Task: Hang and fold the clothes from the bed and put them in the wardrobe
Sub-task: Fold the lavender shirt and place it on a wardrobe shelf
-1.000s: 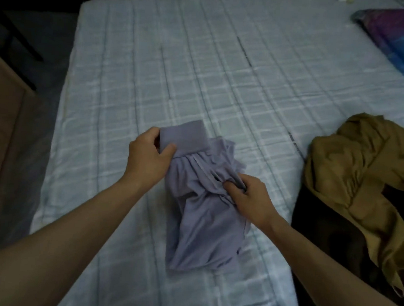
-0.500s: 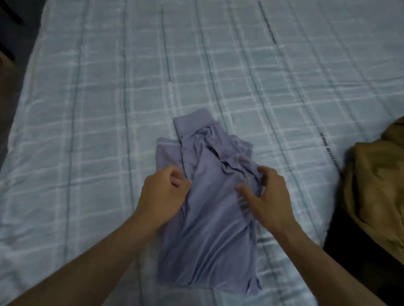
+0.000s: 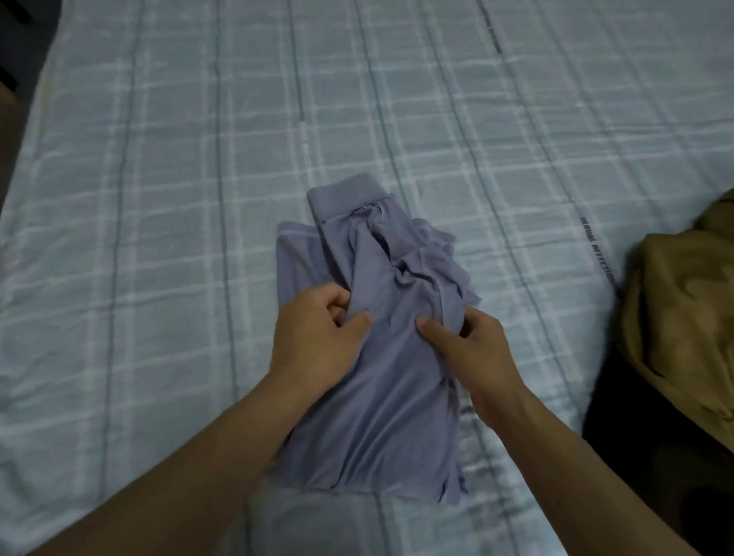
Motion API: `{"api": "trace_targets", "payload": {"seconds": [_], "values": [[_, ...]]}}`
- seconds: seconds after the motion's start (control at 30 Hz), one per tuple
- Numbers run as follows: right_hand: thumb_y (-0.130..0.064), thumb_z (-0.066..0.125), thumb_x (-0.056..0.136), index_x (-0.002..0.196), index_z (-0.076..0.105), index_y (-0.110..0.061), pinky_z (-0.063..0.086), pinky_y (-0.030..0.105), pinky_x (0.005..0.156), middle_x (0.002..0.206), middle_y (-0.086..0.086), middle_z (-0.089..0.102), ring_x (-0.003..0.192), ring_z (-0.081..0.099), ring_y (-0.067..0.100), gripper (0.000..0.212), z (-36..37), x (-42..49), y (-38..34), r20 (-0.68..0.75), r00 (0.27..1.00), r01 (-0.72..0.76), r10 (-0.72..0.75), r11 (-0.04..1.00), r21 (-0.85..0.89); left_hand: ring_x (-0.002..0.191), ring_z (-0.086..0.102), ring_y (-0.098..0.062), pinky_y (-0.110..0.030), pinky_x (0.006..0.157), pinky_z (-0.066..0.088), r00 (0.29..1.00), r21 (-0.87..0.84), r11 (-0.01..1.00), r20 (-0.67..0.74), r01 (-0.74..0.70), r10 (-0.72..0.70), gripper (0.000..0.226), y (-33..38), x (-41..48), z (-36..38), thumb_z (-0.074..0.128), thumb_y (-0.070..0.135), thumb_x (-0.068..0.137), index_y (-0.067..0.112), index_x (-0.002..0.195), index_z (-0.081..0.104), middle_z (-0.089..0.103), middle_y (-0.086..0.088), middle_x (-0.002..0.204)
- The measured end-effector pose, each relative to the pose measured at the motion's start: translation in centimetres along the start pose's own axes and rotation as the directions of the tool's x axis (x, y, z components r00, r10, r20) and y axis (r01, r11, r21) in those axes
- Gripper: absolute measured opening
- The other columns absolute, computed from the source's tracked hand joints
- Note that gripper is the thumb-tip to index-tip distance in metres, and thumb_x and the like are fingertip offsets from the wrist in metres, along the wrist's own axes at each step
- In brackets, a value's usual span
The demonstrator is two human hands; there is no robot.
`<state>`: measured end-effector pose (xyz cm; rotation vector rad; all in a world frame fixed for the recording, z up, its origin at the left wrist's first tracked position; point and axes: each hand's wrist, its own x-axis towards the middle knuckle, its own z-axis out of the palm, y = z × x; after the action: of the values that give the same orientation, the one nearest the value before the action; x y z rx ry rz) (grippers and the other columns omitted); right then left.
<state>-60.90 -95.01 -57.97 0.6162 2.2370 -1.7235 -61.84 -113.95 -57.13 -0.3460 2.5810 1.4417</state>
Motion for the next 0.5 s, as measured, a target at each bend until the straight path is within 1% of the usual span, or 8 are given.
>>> {"api": "trace_targets", "payload": {"seconds": [0.07, 0.1, 0.17, 0.23, 0.33, 0.4, 0.43, 0.5], "values": [[-0.017, 0.074, 0.087, 0.093, 0.068, -0.017, 0.057, 0.025, 0.068, 0.081, -0.010, 0.073, 0.079, 0.071, 0.008, 0.008, -0.3, -1.2, -0.6, 0.021, 0.995, 0.094, -0.094, 0.995, 0.024, 0.055, 0.053, -0.002, -0.015, 0.054, 0.046, 0.998, -0.068, 0.996, -0.035, -0.060, 0.058, 0.013, 0.4, -1.3, -1.0, 0.074, 0.019, 0.086, 0.015, 0.077, 0.067, 0.065, 0.002, 0.067], [-0.014, 0.071, 0.089, 0.100, 0.068, -0.017, 0.057, 0.025, 0.071, 0.087, -0.010, 0.074, 0.083, 0.071, 0.008, 0.011, -0.5, -1.9, -0.8, 0.036, 0.990, 0.132, -0.134, 0.990, 0.058, 0.057, 0.054, -0.004, -0.014, 0.055, 0.044, 0.995, -0.098, 0.991, -0.049, -0.088, 0.084, 0.012, 0.4, -1.9, -1.5, 0.073, 0.019, 0.088, 0.016, 0.078, 0.067, 0.065, 0.003, 0.068], [-0.013, 0.067, 0.092, 0.115, 0.066, -0.014, 0.058, 0.027, 0.080, 0.104, -0.004, 0.074, 0.095, 0.071, 0.011, 0.023, -1.4, -3.3, -0.7, 0.089, 0.979, 0.166, -0.182, 0.973, 0.163, 0.062, 0.059, -0.007, -0.016, 0.056, 0.046, 0.992, -0.183, 0.976, -0.068, -0.115, 0.105, 0.011, 0.2, -3.5, -2.7, 0.070, 0.018, 0.091, 0.019, 0.081, 0.065, 0.066, 0.006, 0.071], [-0.016, 0.064, 0.093, 0.118, 0.064, -0.016, 0.057, 0.025, 0.080, 0.106, -0.005, 0.073, 0.098, 0.070, 0.011, 0.025, -2.1, -4.2, -0.1, 0.125, 0.979, 0.137, -0.161, 0.974, 0.181, 0.066, 0.061, -0.012, -0.025, 0.058, 0.049, 0.995, -0.219, 0.972, -0.073, -0.081, 0.067, 0.011, -0.5, -4.9, -3.4, 0.067, 0.021, 0.093, 0.021, 0.083, 0.063, 0.067, 0.004, 0.075], [-0.025, 0.067, 0.092, 0.104, 0.066, -0.016, 0.056, 0.023, 0.068, 0.091, -0.005, 0.074, 0.090, 0.070, 0.020, 0.015, -1.8, -4.1, 1.3, 0.138, 0.990, 0.032, -0.035, 0.999, 0.026, 0.064, 0.059, -0.019, -0.033, 0.062, 0.048, 0.983, -0.218, 0.958, 0.045, 0.184, -0.179, 0.019, -2.6, -5.6, -2.7, 0.066, 0.020, 0.093, 0.019, 0.076, 0.058, 0.064, 0.005, 0.065], [-0.033, 0.070, 0.089, 0.099, 0.069, -0.010, 0.061, 0.039, 0.075, 0.093, 0.007, 0.074, 0.090, 0.070, 0.029, 0.026, -1.2, -3.6, 2.1, 0.115, 0.991, -0.072, 0.072, 0.997, -0.002, 0.067, 0.060, -0.022, -0.036, 0.070, 0.051, 0.909, -0.329, 0.848, 0.180, 0.415, -0.376, 0.024, -3.4, -4.9, -1.9, 0.074, 0.023, 0.086, 0.009, 0.070, 0.061, 0.064, 0.003, 0.060], [-0.038, 0.073, 0.086, 0.099, 0.070, -0.008, 0.060, 0.046, 0.081, 0.094, 0.010, 0.074, 0.091, 0.071, 0.030, 0.033, -1.0, -3.3, 2.1, 0.100, 0.989, -0.115, 0.113, 0.993, 0.016, 0.073, 0.064, -0.026, -0.040, 0.078, 0.055, 0.878, -0.381, 0.792, 0.226, 0.478, -0.421, 0.034, -3.2, -4.4, -1.7, 0.079, 0.032, 0.078, 0.001, 0.075, 0.065, 0.069, -0.004, 0.067], [-0.050, 0.078, 0.076, 0.102, 0.071, -0.011, 0.059, 0.050, 0.082, 0.096, 0.008, 0.075, 0.090, 0.072, 0.026, 0.047, -0.7, -2.6, 1.7, 0.076, 0.986, -0.150, 0.146, 0.987, 0.052, 0.087, 0.071, -0.033, -0.049, 0.089, 0.056, 0.862, -0.474, 0.721, 0.250, 0.506, -0.441, 0.064, -2.7, -3.1, -1.7, 0.085, 0.044, 0.068, -0.010, 0.098, 0.068, 0.075, -0.016, 0.088]]}}
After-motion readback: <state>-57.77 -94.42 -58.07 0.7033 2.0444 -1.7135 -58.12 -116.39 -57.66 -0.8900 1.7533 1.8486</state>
